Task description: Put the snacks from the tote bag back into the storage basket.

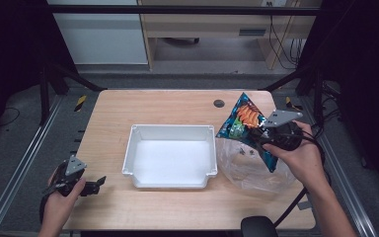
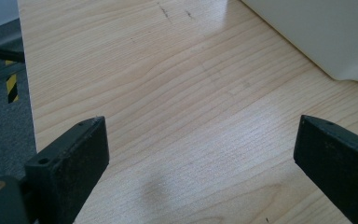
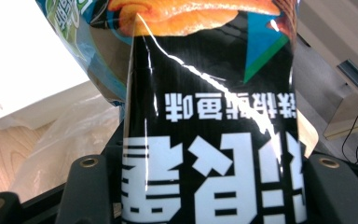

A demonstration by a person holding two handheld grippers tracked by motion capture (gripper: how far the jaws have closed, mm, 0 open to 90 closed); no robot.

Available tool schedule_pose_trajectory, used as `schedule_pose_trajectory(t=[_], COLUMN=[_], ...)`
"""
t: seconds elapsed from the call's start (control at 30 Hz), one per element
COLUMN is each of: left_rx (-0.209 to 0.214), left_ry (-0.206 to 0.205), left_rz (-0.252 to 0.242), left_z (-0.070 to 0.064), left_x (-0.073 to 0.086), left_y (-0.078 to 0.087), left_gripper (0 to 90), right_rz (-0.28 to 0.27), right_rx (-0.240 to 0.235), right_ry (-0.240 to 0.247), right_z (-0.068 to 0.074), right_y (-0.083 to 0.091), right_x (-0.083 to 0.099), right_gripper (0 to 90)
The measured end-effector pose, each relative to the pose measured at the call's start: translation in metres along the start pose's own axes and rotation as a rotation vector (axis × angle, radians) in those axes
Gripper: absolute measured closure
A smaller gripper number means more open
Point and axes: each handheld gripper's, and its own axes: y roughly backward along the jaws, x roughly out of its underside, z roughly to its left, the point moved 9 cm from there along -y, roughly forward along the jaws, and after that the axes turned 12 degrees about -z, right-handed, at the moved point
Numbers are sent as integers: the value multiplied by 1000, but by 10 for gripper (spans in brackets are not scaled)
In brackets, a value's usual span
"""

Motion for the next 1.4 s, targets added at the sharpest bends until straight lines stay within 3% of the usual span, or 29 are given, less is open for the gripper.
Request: schedule_pose_trajectory(t=[0.27, 0.6, 0.93, 1.4], left_rx=[-6, 0, 11, 9], left_ry=[9, -1, -14, -14], left_rz=[-4, -10, -9, -10], left_z=[3, 1, -1, -1], left_x=[0, -3, -4, -5], left_y=[1, 1, -2, -2], left_gripper=[28, 28, 28, 28], right_rz=[-26, -52, -51, -57], right_rx=[-18, -29, -74, -146], right_ry=[34, 35, 52, 85], right_z=[9, 16, 33, 58], right_y=[-7, -24, -50, -70], right_x=[-15, -30, -51, -61], right_gripper=[421, 421, 421, 421])
